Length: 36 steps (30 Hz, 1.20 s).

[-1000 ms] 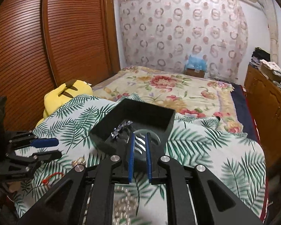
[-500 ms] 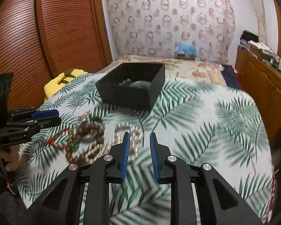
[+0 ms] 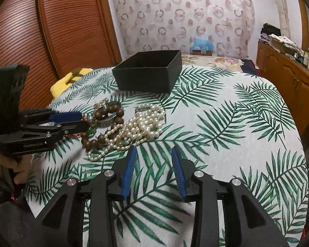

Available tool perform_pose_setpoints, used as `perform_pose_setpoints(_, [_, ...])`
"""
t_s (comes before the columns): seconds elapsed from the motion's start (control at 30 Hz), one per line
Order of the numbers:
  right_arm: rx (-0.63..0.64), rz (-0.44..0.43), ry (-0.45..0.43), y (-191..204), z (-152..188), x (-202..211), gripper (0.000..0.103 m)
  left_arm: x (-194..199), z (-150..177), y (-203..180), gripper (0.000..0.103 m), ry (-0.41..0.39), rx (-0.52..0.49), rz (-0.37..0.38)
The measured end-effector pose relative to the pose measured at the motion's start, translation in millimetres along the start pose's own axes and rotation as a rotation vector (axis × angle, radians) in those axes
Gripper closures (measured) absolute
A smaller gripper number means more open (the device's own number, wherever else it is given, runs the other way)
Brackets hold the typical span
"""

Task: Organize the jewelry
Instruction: 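Withdraw both grippers from the box back over the jewelry pile, then grasp the silver chain with green pendant with the left gripper while the right grasps the pearl necklace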

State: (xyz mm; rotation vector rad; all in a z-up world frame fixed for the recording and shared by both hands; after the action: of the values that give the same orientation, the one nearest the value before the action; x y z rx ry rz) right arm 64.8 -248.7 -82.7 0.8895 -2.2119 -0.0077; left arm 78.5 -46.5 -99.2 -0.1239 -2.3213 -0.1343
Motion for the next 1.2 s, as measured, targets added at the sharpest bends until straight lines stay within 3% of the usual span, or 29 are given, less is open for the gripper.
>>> perform_pose_setpoints(0.4, [0.011,0.014,0.006,1.6,9.5,-1.1,0.064,-13.6,0.6,-12.4,0.061,0.038,-0.049,-0.073])
perform_pose_setpoints(0.53, [0.001,0.006,-0.002,-0.6,9.8,-1.5,0.064,-11.2,4.2,-11.1,0.078,0.033,-0.063,-0.108])
perform_pose_setpoints(0.57, [-0.001,0.003,-0.003,-1.0,10.0,-1.5,0.064,-10.1,5.0,-9.7,0.084,0.033,-0.058,-0.104])
perform_pose_setpoints(0.73, [0.001,0.004,-0.006,-1.1,10.5,-1.4,0.064,1.2,7.6,-0.5,0.088,0.008,-0.022,-0.078])
perform_pose_setpoints(1.2, [0.014,0.018,0.013,0.7,10.3,-3.2,0.064,38.8,5.5,23.5,0.089,-0.093,0.071,-0.046])
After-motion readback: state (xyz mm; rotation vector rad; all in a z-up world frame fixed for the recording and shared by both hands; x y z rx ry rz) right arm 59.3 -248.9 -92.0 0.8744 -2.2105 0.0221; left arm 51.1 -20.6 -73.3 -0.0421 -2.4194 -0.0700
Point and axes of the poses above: each gripper's, at about its wrist camera, not at the fingertips, and x roughly against the way its jaws point, y to its left, z to its underside, the point moved 1 cm from there along -x, roughly the way its jaws point, and after that the axes turned 10 degrees about -z, right-handed, at the moved point
